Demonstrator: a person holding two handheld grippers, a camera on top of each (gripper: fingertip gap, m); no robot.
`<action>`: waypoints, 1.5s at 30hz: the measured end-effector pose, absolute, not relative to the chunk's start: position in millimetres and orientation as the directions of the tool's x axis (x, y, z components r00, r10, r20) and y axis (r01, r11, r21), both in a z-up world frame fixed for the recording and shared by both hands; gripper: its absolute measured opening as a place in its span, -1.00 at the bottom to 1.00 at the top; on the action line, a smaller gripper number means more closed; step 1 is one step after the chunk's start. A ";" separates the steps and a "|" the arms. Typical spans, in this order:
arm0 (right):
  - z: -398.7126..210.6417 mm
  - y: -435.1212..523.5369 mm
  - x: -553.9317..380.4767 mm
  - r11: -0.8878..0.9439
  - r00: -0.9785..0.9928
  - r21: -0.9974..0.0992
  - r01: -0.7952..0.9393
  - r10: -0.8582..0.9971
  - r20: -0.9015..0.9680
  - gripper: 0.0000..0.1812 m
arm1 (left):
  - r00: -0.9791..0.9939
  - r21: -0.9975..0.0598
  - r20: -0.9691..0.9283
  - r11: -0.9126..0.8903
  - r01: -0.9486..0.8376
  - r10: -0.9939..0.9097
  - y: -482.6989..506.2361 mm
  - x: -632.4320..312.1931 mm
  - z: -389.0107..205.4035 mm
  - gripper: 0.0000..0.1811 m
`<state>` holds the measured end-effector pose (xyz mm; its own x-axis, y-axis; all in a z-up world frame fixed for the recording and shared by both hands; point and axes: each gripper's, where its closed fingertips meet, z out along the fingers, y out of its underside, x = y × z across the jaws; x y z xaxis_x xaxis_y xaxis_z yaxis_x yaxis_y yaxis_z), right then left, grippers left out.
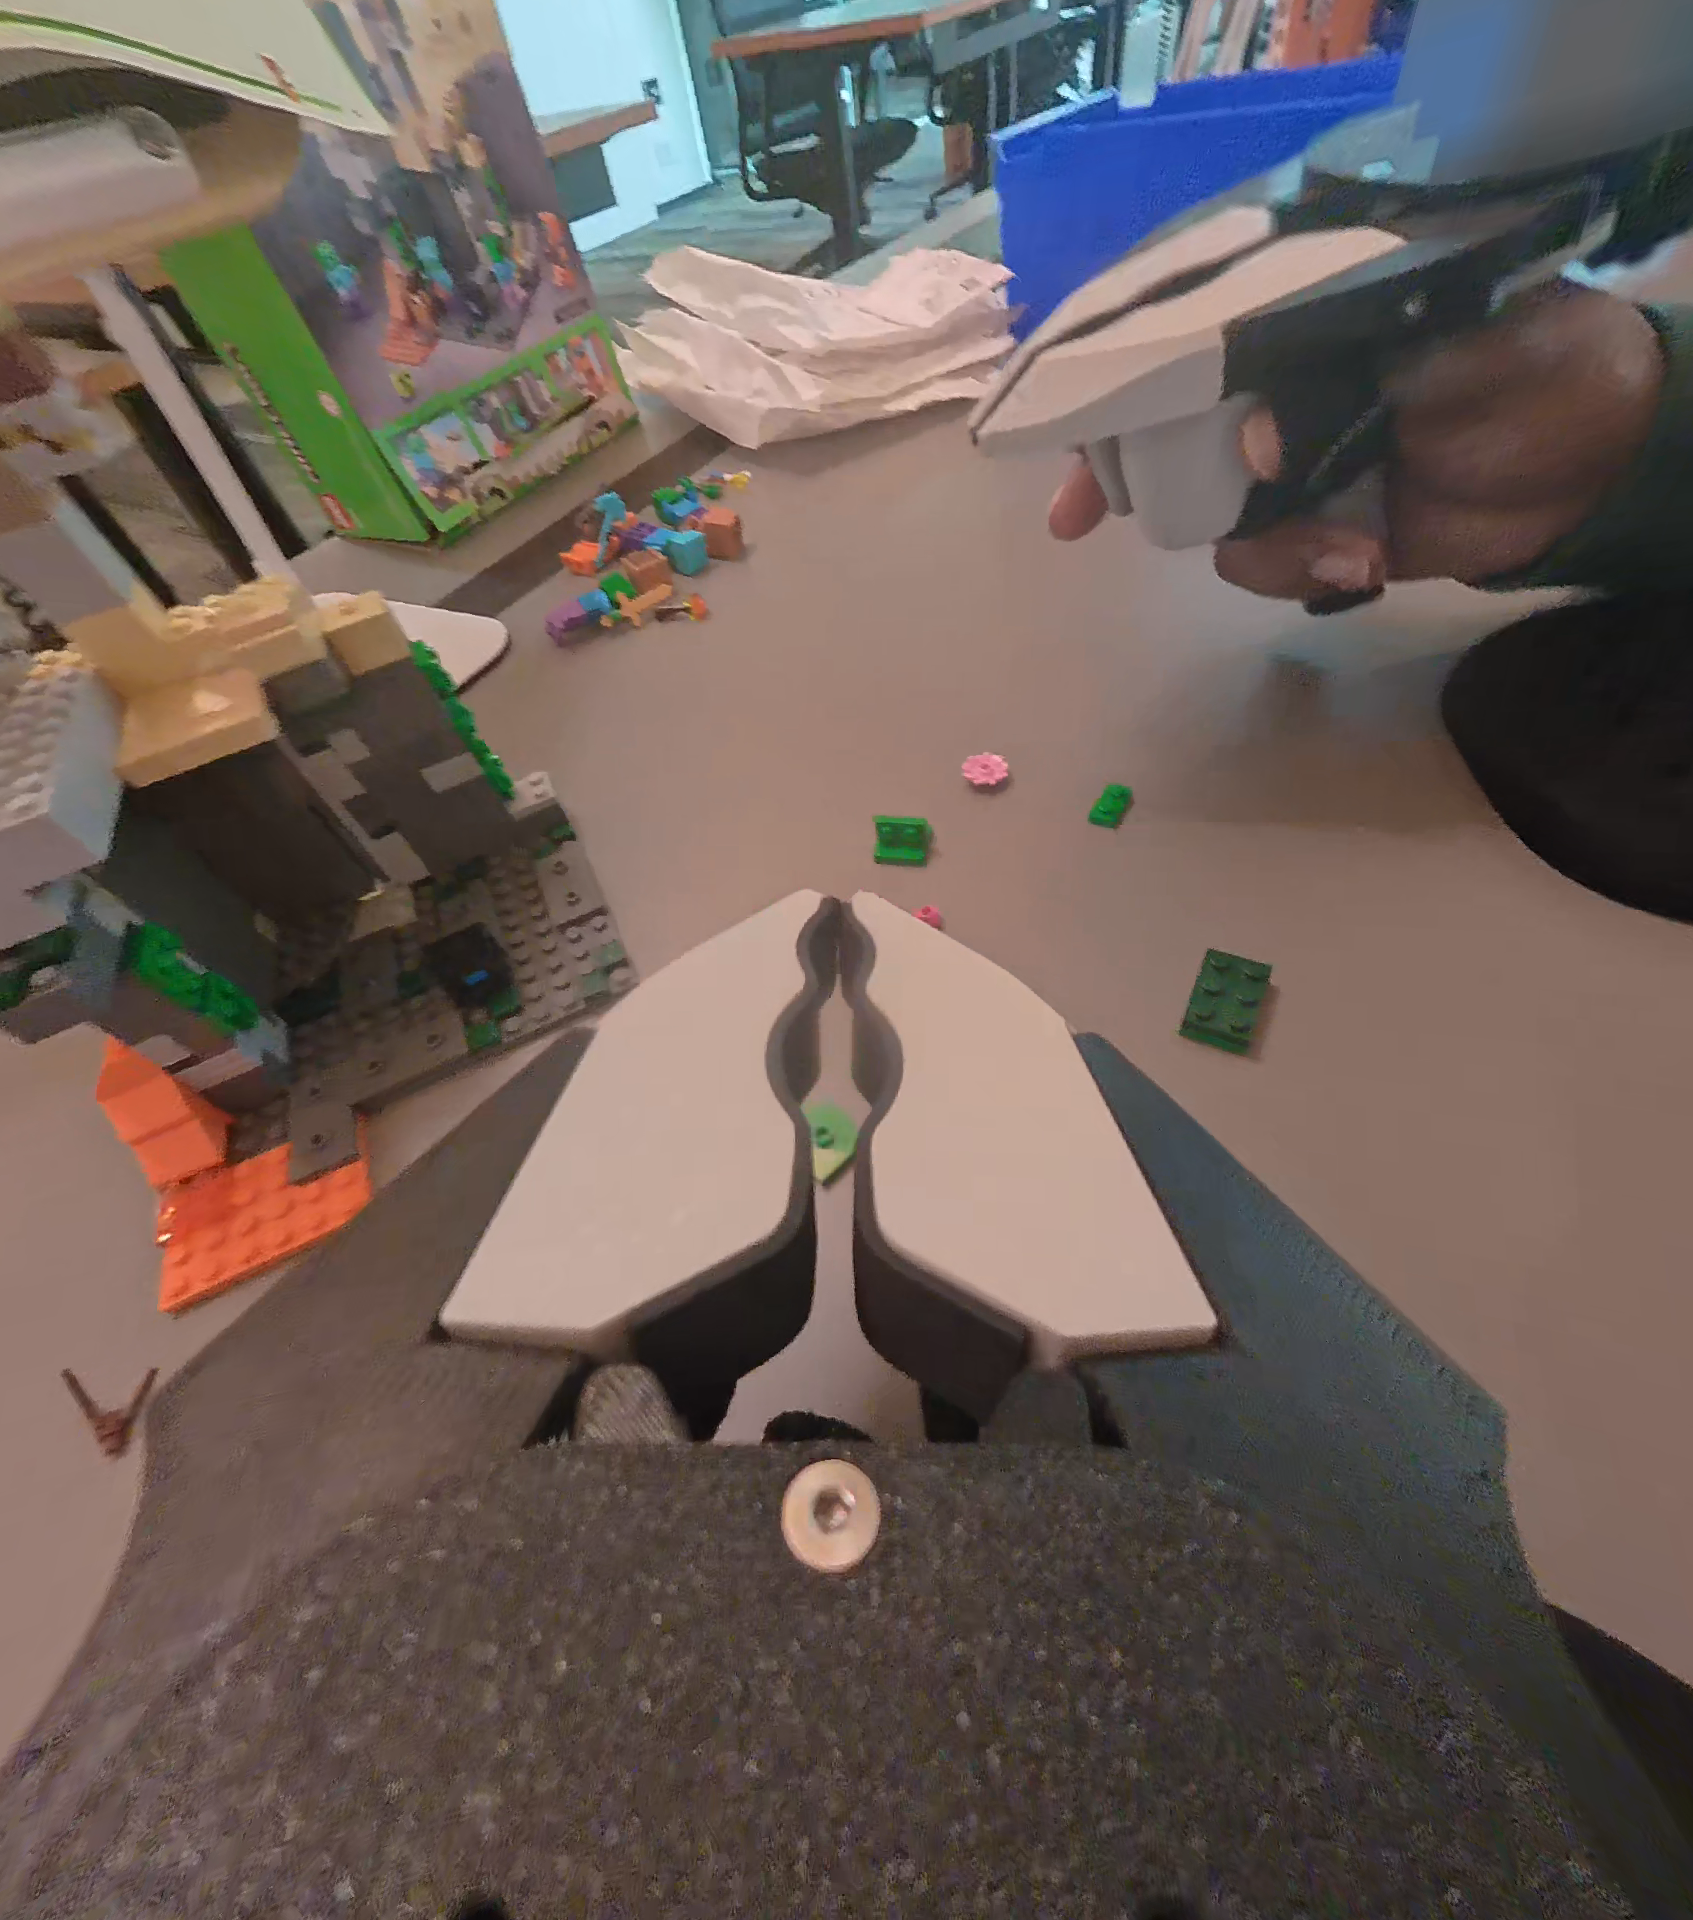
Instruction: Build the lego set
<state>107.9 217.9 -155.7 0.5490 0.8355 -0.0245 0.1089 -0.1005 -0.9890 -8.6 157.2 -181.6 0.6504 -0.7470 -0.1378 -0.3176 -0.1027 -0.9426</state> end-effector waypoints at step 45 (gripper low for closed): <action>-158.4 204.7 101.2 -0.037 0.481 -0.995 0.096 0.877 0.013 -0.81 | 0.720 -0.958 -0.130 -0.101 -0.269 -0.682 178.9 -32.0 -181.9 -0.56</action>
<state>101.2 204.7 -158.4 0.4809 0.8767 0.0134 0.0960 -0.0375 -0.9947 -32.0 178.9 -181.9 0.7199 -0.6818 -0.1301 -0.2689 -0.1012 -0.9578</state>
